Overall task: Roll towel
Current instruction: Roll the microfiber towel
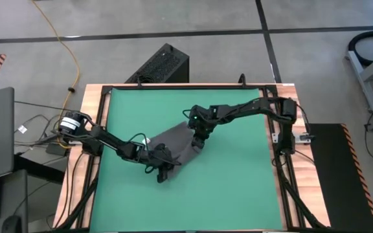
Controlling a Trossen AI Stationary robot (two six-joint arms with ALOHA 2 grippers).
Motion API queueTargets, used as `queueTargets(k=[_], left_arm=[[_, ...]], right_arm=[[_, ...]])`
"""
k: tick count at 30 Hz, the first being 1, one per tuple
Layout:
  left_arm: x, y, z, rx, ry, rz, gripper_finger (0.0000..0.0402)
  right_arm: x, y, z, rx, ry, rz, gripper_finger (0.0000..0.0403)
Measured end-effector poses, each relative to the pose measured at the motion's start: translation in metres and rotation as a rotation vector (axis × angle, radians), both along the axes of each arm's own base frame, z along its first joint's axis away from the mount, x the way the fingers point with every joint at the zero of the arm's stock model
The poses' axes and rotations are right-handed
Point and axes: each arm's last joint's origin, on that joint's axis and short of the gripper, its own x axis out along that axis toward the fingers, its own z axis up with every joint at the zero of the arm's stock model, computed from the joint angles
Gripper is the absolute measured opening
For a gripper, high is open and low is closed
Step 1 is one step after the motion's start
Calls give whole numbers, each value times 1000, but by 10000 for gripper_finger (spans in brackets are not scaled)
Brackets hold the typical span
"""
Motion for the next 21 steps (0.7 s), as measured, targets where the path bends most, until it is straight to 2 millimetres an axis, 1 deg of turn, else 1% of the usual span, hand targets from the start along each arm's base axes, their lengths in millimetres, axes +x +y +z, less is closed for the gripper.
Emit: queueTargets(k=[4,6,10,15,19,21], left_arm=[[0,-1,0,-21,0,-25,0],[0,-1,0,-27,2,-32,0],[-2,-2,8,-61,-9,-35,0],[-7,0,31,-87,-63,-40,0],[-17,1,51,-148,-53,-31,0],[-24,2,64,-143,-72,-23,0]], right_arm=[[7,0,-18,55,16,2,21],[9,1,-24,58,30,2,21],[9,0,-33,76,74,-24,21],[8,-3,-35,42,87,-48,21],[8,-4,-36,36,92,-55,21],[8,-3,-36,26,91,-54,21]])
